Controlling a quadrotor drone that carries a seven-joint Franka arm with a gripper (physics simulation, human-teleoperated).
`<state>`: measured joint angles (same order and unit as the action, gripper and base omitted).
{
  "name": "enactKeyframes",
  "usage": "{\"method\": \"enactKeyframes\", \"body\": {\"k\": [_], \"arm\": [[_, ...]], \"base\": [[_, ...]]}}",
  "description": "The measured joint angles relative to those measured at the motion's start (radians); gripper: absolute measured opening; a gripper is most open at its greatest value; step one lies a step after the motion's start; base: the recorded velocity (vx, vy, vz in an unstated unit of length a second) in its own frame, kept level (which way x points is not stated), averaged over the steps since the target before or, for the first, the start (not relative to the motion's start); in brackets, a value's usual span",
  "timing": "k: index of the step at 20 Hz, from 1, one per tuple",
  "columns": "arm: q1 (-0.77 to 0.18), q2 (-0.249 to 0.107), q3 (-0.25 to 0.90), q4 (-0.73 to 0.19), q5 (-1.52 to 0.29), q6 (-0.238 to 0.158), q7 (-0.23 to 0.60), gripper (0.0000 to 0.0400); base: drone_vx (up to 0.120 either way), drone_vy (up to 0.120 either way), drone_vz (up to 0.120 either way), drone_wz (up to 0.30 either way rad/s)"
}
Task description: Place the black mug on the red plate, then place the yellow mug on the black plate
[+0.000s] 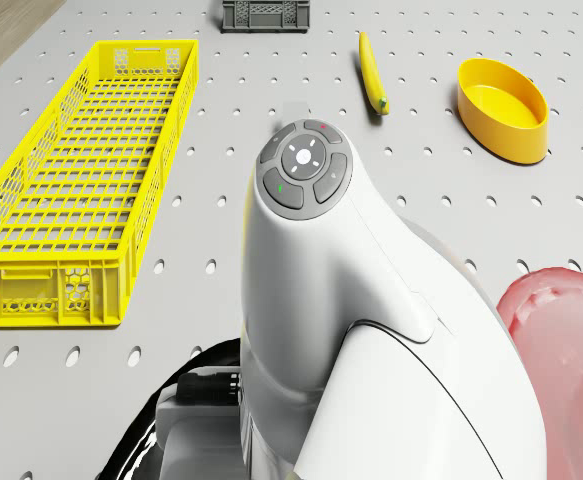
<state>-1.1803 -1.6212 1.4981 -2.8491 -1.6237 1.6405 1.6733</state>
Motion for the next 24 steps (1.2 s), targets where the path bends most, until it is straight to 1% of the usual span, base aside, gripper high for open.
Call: {"method": "enactKeyframes", "body": {"k": [6,15,16,17,18,19,21,24], "arm": [[-0.013,0.001,-0.089,0.010,-0.085,0.026,0.006,0.0110],[-0.083,0.013,-0.151,0.021,-0.146,0.035,0.069,0.0110],[-0.094,0.011,-0.153,0.018,-0.120,0.052,0.108,0.0139],[-0.135,-0.016,-0.135,0.013,-0.093,0.067,0.187,0.0199],[-0.151,-0.039,-0.135,0.018,-0.090,0.086,0.191,0.0244],[-0.144,-0.038,-0.138,0.019,-0.098,0.084,0.175,0.0278],[-0.131,-0.033,-0.133,0.019,-0.101,0.076,0.149,0.0326],[-0.114,-0.027,-0.105,0.014,-0.082,0.060,0.122,0.0365]], "base": [[0.000,0.000,0.000,0.000],[0.000,0.000,0.000,0.000],[0.000,0.000,0.000,0.000],[0.000,0.000,0.000,0.000],[0.000,0.000,0.000,0.000],[0.000,0.000,0.000,0.000],[0.000,0.000,0.000,0.000],[0.000,0.000,0.000,0.000]]}}
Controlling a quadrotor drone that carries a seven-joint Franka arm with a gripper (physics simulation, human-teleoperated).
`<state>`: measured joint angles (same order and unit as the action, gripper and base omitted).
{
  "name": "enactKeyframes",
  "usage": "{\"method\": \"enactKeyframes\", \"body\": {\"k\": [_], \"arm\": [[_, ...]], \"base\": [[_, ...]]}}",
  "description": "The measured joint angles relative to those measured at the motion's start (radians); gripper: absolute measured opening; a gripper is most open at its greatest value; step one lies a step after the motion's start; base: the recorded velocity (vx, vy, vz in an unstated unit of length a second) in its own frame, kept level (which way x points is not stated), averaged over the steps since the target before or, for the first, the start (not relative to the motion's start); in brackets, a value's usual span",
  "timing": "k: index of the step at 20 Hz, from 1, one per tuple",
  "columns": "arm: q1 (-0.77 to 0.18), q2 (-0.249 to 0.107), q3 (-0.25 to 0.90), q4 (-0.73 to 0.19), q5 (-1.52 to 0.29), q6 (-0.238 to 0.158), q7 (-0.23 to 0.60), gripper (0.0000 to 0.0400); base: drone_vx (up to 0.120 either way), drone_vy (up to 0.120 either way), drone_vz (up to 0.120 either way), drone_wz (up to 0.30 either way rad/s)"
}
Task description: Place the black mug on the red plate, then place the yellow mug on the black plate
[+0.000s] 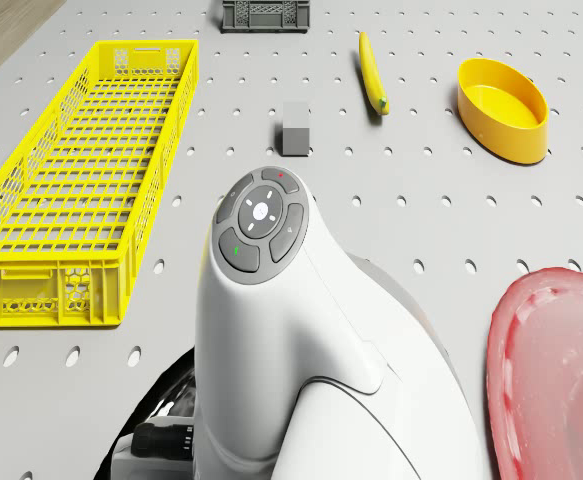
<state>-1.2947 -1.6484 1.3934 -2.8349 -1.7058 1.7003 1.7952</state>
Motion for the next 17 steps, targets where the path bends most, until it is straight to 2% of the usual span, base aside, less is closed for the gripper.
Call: {"method": "enactKeyframes", "body": {"k": [4,10,17], "arm": [[0.018,0.008,0.058,-0.009,0.048,-0.026,-0.021,0.0387],[0.034,0.016,0.161,-0.016,0.140,-0.065,-0.037,0.0397],[0.039,0.020,0.218,-0.017,0.193,-0.085,-0.043,0.0399]], "base": [[0.000,0.000,0.000,0.000],[0.000,0.000,0.000,0.000],[0.000,0.000,0.000,0.000]]}}
